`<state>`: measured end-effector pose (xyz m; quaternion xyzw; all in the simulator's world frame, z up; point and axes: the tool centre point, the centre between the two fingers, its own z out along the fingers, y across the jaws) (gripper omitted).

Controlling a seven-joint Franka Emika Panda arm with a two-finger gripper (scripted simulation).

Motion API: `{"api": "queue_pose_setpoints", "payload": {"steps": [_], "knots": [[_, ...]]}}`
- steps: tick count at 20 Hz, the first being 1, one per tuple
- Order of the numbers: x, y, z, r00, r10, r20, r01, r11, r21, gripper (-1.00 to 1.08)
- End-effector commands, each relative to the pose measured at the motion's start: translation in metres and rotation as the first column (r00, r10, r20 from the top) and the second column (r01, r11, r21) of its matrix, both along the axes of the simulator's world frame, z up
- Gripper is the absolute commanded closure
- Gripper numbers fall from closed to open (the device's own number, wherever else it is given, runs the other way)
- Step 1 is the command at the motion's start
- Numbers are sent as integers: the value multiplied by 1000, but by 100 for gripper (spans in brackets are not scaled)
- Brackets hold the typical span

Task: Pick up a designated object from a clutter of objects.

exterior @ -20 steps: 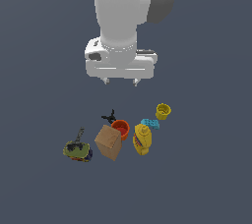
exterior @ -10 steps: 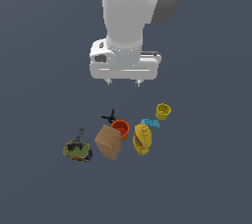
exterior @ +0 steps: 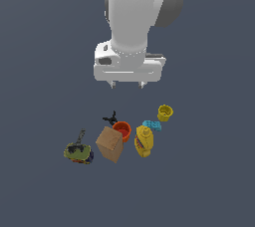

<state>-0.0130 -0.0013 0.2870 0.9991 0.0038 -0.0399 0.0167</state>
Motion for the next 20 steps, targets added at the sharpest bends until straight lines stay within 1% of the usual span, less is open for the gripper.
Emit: {"api": "queue_pose_setpoints", "payload": {"steps": [1,5,9,14,20], "knots": [[1,7,-7,1000,10,2,-10,1000,-2,-92],[4,23,-24,999,33,9,-33,999,-5,-92],[5,46,-49,998,65,19,-65,998,-7,-92],[2,86,-89,992,120,35,-120,993,-5,-92],[-12,136,-138,981,188,56,-188,982,6,-92]]}}
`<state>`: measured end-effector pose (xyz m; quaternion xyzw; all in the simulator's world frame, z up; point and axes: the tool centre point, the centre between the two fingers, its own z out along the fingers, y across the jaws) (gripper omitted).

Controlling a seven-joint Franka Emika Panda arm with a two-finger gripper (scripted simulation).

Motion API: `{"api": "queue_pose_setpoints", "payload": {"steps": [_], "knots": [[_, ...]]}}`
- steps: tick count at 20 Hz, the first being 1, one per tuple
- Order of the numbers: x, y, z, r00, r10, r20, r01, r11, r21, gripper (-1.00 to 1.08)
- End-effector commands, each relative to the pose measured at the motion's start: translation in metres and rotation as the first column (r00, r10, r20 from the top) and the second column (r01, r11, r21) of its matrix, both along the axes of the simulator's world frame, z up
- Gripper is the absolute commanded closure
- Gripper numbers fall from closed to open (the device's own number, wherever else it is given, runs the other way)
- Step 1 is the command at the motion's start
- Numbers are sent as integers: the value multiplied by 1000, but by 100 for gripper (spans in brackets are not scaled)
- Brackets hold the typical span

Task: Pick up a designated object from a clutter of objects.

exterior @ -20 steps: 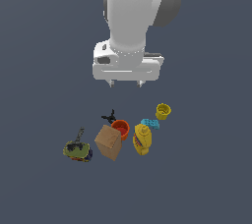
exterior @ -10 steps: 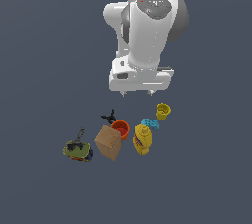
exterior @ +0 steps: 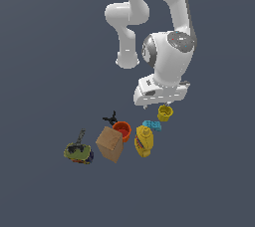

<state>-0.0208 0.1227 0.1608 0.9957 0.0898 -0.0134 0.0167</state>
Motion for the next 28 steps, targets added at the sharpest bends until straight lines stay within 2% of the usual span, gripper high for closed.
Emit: {"api": "queue_pose_setpoints", "payload": {"steps": [1,6,12,21,28], "knots": [[-7,19,-18,1000,26,8,-26,1000,8,-92],[-20,47,-44,998,64,17,-65,998,22,-92],[-31,65,-61,996,90,23,-90,995,33,-92],[-33,67,-68,995,94,22,-94,995,35,-92],[-34,68,-97,995,94,23,-95,995,35,-92]]}}
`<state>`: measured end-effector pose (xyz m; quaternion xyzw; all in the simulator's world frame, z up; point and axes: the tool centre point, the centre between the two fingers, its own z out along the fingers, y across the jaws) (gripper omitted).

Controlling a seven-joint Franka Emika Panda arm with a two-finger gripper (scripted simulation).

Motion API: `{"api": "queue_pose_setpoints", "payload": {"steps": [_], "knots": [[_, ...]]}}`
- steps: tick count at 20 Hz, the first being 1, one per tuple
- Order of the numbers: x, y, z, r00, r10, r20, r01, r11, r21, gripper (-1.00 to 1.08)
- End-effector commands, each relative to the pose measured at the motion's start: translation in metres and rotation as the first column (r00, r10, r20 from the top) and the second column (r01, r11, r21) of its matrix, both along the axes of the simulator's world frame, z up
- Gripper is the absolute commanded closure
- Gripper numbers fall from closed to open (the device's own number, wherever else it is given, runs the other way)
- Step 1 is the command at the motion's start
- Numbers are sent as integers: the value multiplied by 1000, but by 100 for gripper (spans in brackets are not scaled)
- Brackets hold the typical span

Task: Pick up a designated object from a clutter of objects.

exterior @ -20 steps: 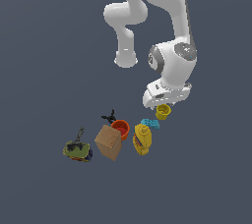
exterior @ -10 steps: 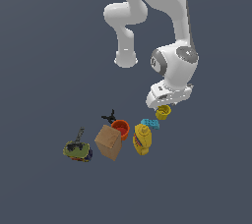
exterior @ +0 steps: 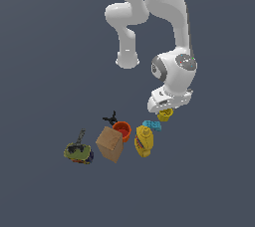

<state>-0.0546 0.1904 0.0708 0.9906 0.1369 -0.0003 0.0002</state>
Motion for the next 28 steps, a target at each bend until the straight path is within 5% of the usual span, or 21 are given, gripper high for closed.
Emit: {"api": "queue_pose_setpoints", "payload": {"steps": [1,8,9,28], "knots": [[-1,0,-11,1000,1,0,-1,1000,1,-92],[0,1,-25,1000,1,0,-1,1000,1,-92],[0,1,-25,1000,1,0,-1,1000,1,108],[8,-2,-3,1000,1,1,-1,1000,1,108]]}}
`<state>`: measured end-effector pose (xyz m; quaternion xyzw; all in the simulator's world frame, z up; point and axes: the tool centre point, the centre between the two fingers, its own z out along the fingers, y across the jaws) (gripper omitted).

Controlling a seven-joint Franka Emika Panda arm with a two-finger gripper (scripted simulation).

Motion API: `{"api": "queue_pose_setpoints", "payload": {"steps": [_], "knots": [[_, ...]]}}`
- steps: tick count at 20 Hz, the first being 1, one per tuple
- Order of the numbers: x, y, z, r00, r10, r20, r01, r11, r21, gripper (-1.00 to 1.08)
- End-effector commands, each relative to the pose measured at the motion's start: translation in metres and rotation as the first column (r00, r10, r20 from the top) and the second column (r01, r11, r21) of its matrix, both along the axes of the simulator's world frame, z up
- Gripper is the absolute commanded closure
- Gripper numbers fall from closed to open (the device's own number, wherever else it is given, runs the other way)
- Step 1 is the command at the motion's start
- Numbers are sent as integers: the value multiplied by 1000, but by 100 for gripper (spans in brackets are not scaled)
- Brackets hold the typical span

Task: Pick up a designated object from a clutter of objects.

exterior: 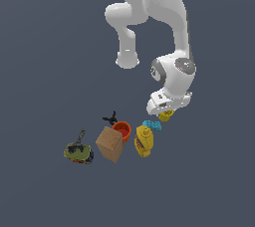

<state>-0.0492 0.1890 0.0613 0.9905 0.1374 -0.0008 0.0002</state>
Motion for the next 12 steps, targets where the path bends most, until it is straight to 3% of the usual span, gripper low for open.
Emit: {"api": "queue_pose_setpoints", "payload": {"steps": [1,12], "knots": [[5,-1,11,1000,0,2,0,1000,1,108],[41,-12,94,1000,1,1,-1,1000,3,108]]}}
